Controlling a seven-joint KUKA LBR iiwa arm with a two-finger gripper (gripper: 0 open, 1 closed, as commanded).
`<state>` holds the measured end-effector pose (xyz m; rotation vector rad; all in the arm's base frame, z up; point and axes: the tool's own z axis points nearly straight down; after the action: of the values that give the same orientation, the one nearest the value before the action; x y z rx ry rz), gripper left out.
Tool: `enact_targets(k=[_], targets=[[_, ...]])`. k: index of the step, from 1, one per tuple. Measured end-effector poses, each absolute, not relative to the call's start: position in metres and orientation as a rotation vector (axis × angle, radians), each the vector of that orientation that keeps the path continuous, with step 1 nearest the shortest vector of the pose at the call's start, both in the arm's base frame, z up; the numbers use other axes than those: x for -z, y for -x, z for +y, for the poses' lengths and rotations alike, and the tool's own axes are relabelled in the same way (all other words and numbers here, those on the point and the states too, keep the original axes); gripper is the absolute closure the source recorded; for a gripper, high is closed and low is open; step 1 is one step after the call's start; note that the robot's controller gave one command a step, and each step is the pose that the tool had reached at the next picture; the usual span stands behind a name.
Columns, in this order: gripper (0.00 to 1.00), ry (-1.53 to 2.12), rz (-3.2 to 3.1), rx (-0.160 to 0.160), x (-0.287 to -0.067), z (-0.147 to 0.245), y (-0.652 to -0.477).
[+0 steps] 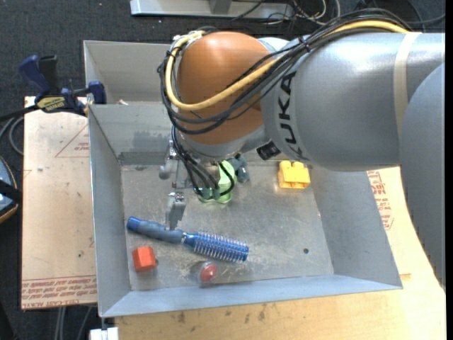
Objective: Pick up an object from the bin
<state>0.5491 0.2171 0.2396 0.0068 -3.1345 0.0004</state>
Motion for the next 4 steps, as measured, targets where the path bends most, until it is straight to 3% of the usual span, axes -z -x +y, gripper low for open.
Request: enact_targets(k=[1,2,3,4], targets=[[0.00,0.069,-3.132,-0.003,-0.117,0.207,-0.516],[1.00,0.074,-3.140,0.002,-0.121,0.207,-0.518],[1.00,0.100,-3.149,0.008,-0.224,0.207,-0.529],[0.00,0.104,-3.141,0.003,-0.219,0.206,-0.528]])
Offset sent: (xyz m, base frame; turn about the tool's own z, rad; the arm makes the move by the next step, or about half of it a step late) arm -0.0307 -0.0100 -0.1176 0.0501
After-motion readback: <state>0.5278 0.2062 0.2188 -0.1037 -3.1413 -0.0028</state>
